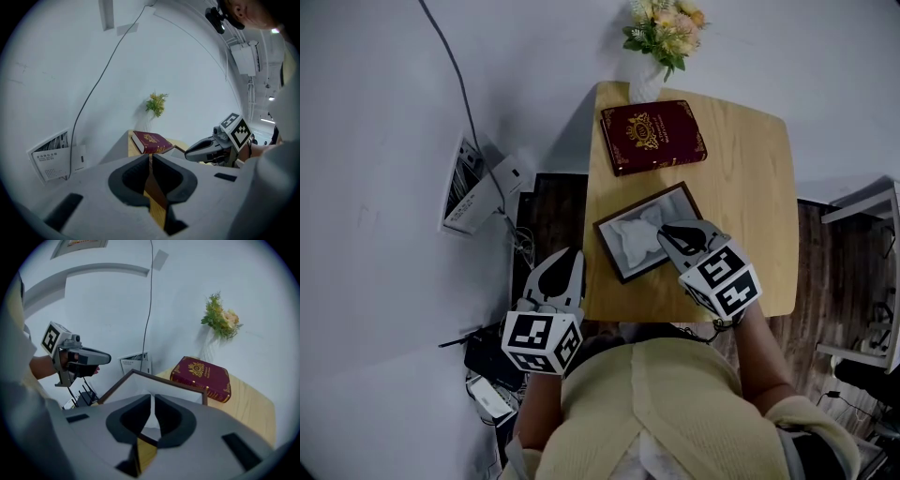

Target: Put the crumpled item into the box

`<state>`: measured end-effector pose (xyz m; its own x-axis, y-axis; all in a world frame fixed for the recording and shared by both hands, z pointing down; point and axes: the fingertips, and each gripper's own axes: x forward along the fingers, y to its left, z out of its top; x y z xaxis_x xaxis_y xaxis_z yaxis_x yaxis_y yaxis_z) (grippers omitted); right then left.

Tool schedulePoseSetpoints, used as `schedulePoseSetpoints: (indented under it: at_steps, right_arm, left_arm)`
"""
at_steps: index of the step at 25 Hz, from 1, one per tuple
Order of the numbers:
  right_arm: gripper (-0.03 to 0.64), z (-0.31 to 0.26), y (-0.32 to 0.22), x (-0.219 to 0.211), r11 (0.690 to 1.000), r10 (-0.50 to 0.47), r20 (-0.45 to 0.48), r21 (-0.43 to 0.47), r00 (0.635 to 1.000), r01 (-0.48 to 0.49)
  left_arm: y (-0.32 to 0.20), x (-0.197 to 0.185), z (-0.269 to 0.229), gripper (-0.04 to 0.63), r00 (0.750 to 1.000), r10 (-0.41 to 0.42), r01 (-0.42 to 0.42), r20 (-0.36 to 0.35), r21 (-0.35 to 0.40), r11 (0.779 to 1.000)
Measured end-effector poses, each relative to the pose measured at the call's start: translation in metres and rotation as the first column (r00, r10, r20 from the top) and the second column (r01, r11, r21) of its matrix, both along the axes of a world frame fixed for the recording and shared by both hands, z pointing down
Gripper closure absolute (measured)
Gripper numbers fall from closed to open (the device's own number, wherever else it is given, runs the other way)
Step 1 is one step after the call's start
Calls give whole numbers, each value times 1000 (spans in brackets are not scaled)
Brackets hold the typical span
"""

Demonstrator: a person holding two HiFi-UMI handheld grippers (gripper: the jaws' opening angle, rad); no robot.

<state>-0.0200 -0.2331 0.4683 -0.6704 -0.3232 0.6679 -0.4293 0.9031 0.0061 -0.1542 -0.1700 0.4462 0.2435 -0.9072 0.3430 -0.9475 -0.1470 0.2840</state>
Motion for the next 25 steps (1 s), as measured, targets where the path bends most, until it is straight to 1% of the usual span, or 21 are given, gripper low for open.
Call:
schedulePoseSetpoints:
  at_steps: [3, 5, 15, 25]
  right_arm:
    - [580, -6, 4, 5, 999, 51, 39, -2, 998, -51]
    - [581, -7, 7, 9, 997, 76, 47, 4, 996, -76]
    - [584, -9, 21, 42, 984, 178, 47, 25, 983, -179]
    - [586, -9, 37, 67, 963, 265, 37, 32, 963, -267]
  left_arm:
    - [0, 3, -3, 561, 1000, 23, -23, 1, 7, 1000]
    - [-1, 6, -4, 561, 999, 38, -38, 3, 11, 999]
    - [-6, 30, -7, 563, 990, 138, -139, 19, 8, 990]
    - [-2, 45, -2, 563, 979, 203, -203, 27, -16, 979]
